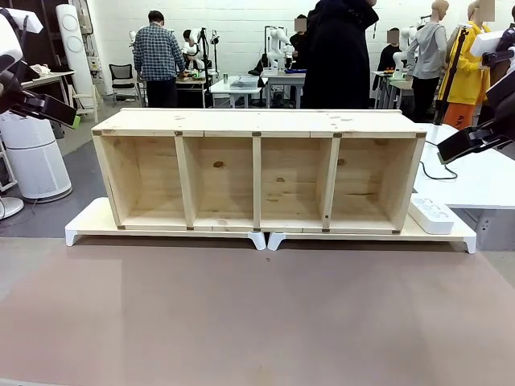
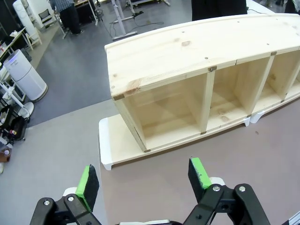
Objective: Perform cable management.
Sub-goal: When the cord part of the Power Cable appears at the lower middle area of the table and stops, grasp the cord part of the Power Cable.
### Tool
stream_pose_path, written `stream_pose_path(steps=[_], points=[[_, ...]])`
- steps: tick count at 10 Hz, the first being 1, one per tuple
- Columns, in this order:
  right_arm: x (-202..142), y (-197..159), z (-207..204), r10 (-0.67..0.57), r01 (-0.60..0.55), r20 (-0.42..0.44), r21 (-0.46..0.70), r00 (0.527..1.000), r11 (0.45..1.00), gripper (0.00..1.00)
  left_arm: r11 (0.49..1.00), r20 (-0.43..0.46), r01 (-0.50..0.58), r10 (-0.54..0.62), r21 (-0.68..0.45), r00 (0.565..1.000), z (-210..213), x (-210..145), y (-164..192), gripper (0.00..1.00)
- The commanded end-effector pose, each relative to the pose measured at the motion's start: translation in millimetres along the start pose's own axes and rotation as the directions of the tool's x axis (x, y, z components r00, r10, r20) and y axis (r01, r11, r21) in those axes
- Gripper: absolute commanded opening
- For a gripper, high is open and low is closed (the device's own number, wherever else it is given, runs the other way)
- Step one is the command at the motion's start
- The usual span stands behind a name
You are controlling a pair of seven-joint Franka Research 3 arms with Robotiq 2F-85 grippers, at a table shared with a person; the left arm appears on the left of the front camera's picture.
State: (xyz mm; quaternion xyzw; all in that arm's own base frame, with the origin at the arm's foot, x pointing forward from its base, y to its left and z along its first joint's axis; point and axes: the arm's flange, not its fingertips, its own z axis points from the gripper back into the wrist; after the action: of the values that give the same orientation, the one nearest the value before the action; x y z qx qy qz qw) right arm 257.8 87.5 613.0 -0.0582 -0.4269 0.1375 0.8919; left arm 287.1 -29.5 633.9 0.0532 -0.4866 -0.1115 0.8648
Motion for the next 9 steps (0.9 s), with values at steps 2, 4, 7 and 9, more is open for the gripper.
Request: stream_pose_path(steps=[2, 4, 7, 9], points=[[0.8, -0.4, -2.6, -0.001, 0.001, 0.001, -0.002, 1.0, 1.0, 1.0, 1.0, 0.008, 0.0, 0.0, 0.002, 1.0, -3.0, 1.2, 0.4, 1.0], [0.8, -0.4, -2.6, -0.001, 0.001, 0.001, -0.002, 1.0, 1.0, 1.0, 1.0, 0.008, 0.0, 0.0, 0.002, 1.0, -3.0, 1.2, 0.4, 1.0], [0.8, -0.4, -2.6, -0.001, 0.001, 0.001, -0.002, 1.0, 1.0, 1.0, 1.0, 0.008, 0.0, 0.0, 0.002, 1.0, -3.0, 1.2, 0.4, 1.0], [0.8, -0.4, -2.6, -0.001, 0.001, 0.001, -0.002, 1.0, 1.0, 1.0, 1.0, 0.008, 0.0, 0.0, 0.002, 1.0, -3.0, 1.2, 0.4, 1.0]])
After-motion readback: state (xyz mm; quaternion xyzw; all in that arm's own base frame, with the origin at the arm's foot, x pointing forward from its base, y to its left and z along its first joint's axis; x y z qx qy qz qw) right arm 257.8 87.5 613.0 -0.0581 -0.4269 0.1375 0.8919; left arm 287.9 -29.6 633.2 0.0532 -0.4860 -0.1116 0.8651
